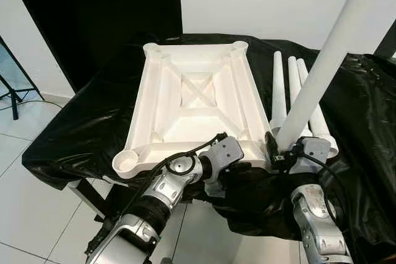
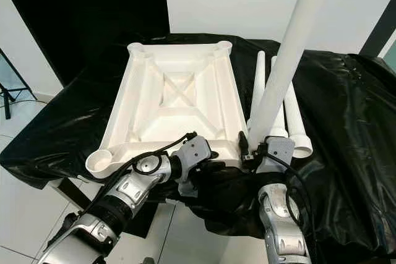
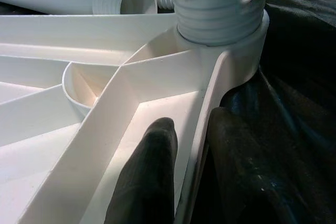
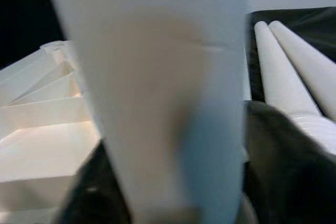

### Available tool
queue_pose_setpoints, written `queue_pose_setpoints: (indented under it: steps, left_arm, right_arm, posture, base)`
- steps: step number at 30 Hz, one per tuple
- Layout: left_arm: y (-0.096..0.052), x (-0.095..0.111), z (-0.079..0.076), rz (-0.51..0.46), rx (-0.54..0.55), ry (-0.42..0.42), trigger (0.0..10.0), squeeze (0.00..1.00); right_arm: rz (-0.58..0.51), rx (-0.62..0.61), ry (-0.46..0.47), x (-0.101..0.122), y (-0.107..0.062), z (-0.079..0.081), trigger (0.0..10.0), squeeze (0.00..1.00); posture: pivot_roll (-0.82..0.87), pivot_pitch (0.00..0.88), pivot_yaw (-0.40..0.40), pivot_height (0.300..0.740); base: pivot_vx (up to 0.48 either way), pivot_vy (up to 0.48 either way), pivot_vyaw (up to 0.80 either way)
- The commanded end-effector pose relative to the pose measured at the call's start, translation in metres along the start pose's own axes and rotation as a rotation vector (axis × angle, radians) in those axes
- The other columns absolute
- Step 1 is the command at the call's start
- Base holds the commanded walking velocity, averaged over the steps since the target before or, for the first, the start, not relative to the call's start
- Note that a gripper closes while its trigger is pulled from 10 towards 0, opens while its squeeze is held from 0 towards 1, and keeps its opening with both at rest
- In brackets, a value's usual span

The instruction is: Building children table

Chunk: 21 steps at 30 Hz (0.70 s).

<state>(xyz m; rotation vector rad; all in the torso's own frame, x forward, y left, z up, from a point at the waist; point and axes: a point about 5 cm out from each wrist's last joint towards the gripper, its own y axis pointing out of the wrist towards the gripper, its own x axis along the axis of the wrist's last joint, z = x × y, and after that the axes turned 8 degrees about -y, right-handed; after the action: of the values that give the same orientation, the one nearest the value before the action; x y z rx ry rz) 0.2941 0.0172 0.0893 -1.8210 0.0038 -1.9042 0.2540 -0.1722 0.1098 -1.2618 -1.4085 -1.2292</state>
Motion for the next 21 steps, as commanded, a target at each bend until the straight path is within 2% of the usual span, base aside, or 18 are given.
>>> queue_pose_setpoints:
  steps: [1,7,8,14,15,16,17,18,20,21]
  left_arm:
    - [-0.004,-0.03,-0.008,0.119,-0.028,-0.059,10.0,0.0]
    - [-0.003,-0.03,-0.008,0.118,-0.03,-0.057,10.0,0.0]
    - [-0.002,-0.029,-0.008,0.117,-0.031,-0.056,10.0,0.0]
    - [-0.001,-0.028,-0.009,0.113,-0.032,-0.056,10.0,0.0]
    - [-0.001,-0.028,-0.009,0.113,-0.032,-0.056,10.0,0.0]
    - [-0.001,-0.029,-0.009,0.113,-0.033,-0.058,10.0,0.0]
    - [-0.001,-0.029,-0.01,0.113,-0.034,-0.059,10.0,0.0]
    - [-0.001,-0.029,-0.01,0.113,-0.034,-0.059,10.0,0.0]
    - [-0.001,-0.03,-0.011,0.112,-0.037,-0.062,10.0,0.0]
    - [-0.001,-0.03,-0.011,0.112,-0.037,-0.062,10.0,0.0]
  right_arm:
    - [0.049,-0.019,0.006,-0.01,-0.002,-0.011,10.0,1.0]
    - [0.045,0.107,0.05,-0.008,0.003,-0.008,10.0,1.0]
    - [0.031,0.165,0.053,-0.004,0.005,-0.009,10.0,0.0]
    - [0.033,0.349,0.044,0.0,0.012,-0.016,10.0,0.0]
    - [0.033,0.349,0.044,0.0,0.012,-0.016,10.0,0.0]
    - [0.04,0.43,0.057,0.001,0.011,-0.015,10.0,0.0]
    - [0.041,0.499,0.072,0.004,0.012,-0.015,0.0,0.0]
    - [0.041,0.499,0.072,0.004,0.012,-0.015,0.0,0.0]
    - [0.042,0.639,0.095,0.009,0.012,-0.015,0.0,0.0]
    - [0.042,0.639,0.095,0.009,0.012,-0.015,0.0,0.0]
  posture:
    - [0.2,0.0,-0.015,0.74]
    - [0.19,0.0,-0.014,0.74]
    - [0.19,0.0,-0.015,0.74]
    - [0.19,0.0,-0.017,0.74]
    - [0.19,0.0,-0.017,0.74]
    - [0.18,0.0,-0.018,0.74]
    - [0.18,0.0,-0.018,0.74]
    - [0.18,0.0,-0.018,0.74]
    - [0.18,0.0,-0.018,0.74]
    - [0.18,0.0,-0.018,0.74]
  base:
    - [0.0,0.0,0.0]
    - [0.0,0.0,0.0]
    - [0.0,0.0,0.0]
    - [0.0,0.0,0.0]
    - [0.0,0.0,0.0]
    - [0.0,0.0,0.0]
    - [0.0,0.0,0.0]
    - [0.0,0.0,0.0]
    - [0.0,0.0,0.0]
    - [0.0,0.0,0.0]
